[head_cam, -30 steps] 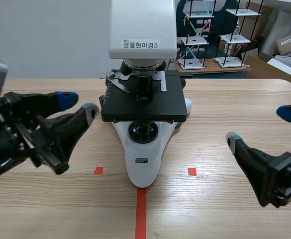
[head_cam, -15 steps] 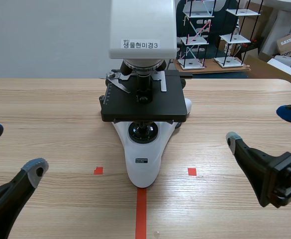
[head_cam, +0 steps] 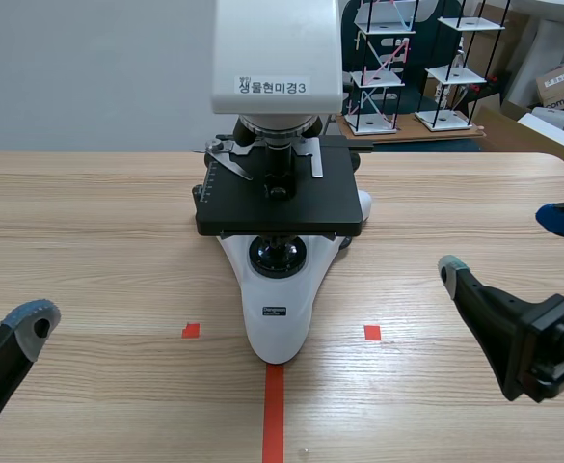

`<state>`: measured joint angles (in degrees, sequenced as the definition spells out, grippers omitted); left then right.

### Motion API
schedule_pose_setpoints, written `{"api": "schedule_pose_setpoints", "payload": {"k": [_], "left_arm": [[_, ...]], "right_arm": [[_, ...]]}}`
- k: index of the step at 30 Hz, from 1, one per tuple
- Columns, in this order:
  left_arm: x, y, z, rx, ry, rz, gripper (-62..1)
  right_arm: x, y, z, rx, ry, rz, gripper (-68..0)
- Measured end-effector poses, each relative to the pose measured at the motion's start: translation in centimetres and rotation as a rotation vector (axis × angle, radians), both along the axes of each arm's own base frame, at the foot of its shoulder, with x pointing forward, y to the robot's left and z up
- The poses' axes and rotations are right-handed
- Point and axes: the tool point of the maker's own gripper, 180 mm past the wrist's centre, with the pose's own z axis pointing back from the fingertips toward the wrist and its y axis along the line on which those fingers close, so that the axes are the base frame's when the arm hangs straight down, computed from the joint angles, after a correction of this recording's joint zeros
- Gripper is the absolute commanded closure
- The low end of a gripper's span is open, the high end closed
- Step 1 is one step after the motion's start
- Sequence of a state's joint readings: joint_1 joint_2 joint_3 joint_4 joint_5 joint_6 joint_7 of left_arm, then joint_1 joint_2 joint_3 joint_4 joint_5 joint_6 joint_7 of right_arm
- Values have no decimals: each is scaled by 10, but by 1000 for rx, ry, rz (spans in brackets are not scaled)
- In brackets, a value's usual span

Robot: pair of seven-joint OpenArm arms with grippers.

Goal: Return to the home posture

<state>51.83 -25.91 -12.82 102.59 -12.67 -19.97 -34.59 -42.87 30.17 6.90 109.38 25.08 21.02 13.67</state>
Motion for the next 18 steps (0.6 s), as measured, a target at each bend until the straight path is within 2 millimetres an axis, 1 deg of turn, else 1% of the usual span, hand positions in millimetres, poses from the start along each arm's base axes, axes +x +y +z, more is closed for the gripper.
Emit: {"api": "schedule_pose_setpoints", "payload": {"k": [10,13,18], "left_arm": [[0,0,0,-1,-2,-1,-601],[-2,-1,5,-19,-23,-4,-601],[-7,0,1,-22,5,-3,-601]], "right_arm": [[0,0,0,0,0,0,-653],[0,0,0,0,0,0,-653],[0,0,0,0,0,0,-653]]}}
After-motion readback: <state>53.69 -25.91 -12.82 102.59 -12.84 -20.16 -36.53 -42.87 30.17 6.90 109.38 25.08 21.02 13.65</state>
